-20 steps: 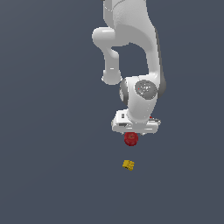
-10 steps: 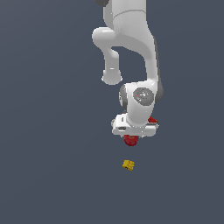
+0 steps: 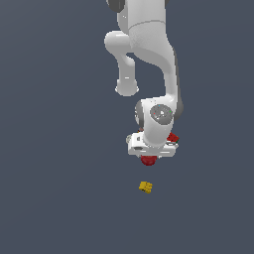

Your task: Pick up a designated object from a clutter of objects.

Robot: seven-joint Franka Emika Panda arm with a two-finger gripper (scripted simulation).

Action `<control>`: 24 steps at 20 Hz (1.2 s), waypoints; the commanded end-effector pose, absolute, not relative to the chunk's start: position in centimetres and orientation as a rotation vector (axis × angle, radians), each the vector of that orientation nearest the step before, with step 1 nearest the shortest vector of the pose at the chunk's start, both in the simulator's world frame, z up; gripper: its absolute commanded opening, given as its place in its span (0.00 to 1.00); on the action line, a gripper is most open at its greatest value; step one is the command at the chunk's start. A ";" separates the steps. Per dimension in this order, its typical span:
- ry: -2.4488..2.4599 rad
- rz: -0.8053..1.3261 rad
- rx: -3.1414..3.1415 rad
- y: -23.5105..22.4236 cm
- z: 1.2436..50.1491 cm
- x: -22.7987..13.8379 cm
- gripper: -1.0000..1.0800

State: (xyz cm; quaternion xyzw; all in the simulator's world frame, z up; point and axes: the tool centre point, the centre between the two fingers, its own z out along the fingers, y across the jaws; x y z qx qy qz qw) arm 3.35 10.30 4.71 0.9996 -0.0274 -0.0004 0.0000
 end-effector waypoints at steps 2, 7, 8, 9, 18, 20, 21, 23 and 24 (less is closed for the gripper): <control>-0.087 0.000 3.140 10.3 4.6 3.4 0.00; -0.087 0.000 3.140 10.3 4.6 3.4 0.00; -0.086 -0.001 3.140 10.3 4.7 3.4 0.00; -0.086 -0.001 3.140 10.3 4.7 3.3 0.00; -0.086 -0.001 3.140 10.7 6.9 2.5 0.00; -0.086 0.000 3.140 10.9 7.9 2.1 0.00; -0.086 0.000 3.140 11.0 8.5 1.9 0.00; -0.086 0.000 3.140 11.3 9.8 1.4 0.00; -0.086 0.000 3.140 11.4 10.5 1.1 0.00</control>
